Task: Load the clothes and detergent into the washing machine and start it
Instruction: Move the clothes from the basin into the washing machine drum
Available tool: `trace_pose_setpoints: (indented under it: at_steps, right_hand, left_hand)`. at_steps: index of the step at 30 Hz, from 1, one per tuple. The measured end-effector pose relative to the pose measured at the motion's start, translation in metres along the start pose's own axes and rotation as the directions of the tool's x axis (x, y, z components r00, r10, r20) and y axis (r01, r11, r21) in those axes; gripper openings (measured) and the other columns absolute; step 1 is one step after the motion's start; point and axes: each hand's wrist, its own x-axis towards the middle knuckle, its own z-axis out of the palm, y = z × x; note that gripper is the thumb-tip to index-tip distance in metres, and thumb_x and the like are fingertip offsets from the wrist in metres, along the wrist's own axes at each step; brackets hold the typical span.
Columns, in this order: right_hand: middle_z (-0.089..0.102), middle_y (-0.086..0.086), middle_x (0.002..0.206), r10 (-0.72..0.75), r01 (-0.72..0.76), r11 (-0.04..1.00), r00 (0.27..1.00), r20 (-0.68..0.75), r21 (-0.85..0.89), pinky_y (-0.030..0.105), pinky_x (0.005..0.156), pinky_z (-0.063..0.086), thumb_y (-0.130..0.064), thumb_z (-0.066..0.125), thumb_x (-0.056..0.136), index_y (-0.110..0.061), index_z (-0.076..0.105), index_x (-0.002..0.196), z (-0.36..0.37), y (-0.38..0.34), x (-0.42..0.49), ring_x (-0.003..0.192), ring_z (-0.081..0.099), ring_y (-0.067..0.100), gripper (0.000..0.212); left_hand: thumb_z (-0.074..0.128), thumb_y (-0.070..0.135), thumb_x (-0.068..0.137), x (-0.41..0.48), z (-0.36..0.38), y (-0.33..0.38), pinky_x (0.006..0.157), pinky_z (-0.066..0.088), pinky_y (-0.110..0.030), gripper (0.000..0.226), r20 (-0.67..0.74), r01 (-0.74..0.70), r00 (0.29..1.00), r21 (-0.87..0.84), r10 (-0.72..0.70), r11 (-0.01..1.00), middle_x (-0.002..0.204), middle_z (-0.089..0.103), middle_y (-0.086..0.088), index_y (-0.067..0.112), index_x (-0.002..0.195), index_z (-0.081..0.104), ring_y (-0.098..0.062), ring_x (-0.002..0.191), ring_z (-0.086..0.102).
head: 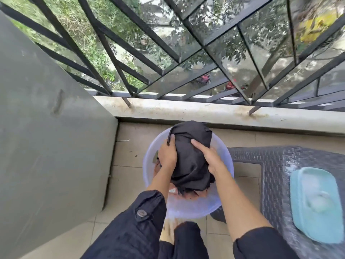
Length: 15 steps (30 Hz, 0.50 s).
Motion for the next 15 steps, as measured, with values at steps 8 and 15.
trace_pose_setpoints:
  at_steps: [8,15]
  right_hand:
    - [0.069,0.002,0.113,-0.084,0.086,0.995,0.995,-0.054,0.046,0.040,0.097,0.051,-0.042,0.078,0.071,-0.018,0.061,0.120,0.015,-0.065,-0.094,0.104,0.065,0.023,0.058]
    - [0.072,0.003,0.105,-0.125,0.128,0.992,0.983,-0.131,0.009,0.044,0.096,0.051,-0.051,0.081,0.058,-0.018,0.069,0.098,0.020,-0.126,-0.171,0.099,0.067,0.024,0.053]
  left_hand:
    - [0.049,0.062,0.085,-0.073,-0.051,0.066,0.095,0.046,-0.037,0.052,-0.068,-0.116,0.991,-0.055,0.112,0.992,0.112,0.067,0.000,0.019,0.113,0.060,-0.024,0.107,0.060]
    - [0.064,0.073,0.063,-0.129,-0.087,0.123,0.099,0.048,-0.040,0.081,0.214,0.008,0.976,-0.214,0.038,0.977,0.115,0.067,-0.002,0.015,0.119,0.062,-0.023,0.104,0.063]
